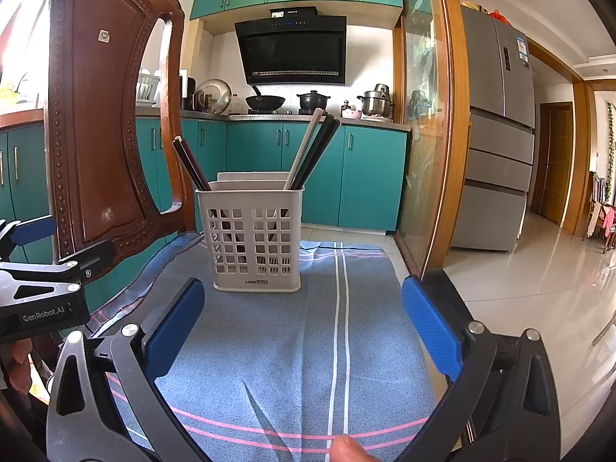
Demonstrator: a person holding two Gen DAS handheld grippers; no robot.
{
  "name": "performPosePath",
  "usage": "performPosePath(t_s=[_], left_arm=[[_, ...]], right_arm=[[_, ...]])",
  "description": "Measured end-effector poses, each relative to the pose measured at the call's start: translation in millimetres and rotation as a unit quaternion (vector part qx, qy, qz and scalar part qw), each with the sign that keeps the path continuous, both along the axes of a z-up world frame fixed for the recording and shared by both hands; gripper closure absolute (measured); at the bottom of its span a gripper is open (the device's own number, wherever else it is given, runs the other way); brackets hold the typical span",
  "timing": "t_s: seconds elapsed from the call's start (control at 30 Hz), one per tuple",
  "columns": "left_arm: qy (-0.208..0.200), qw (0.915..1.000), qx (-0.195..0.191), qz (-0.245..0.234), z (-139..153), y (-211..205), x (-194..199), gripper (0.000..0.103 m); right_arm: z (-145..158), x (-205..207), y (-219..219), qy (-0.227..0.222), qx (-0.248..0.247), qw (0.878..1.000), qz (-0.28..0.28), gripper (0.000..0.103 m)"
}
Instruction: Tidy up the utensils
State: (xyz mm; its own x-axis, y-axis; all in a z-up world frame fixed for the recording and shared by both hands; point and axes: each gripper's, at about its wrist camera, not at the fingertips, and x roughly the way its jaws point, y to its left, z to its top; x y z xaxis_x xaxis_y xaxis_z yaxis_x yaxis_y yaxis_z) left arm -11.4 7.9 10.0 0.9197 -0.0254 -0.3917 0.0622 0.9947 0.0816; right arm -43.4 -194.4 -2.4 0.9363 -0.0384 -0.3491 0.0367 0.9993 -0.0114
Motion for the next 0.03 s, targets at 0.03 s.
performPosePath(t_s=[0.03], left_arm=[[0.006,1.0000,-0.001,0.000,-1.3,0.0,1.0,0.003]], right_arm=[[-1.7,1.7,-1.6,0.006,0.002,1.000,0.000,0.003]])
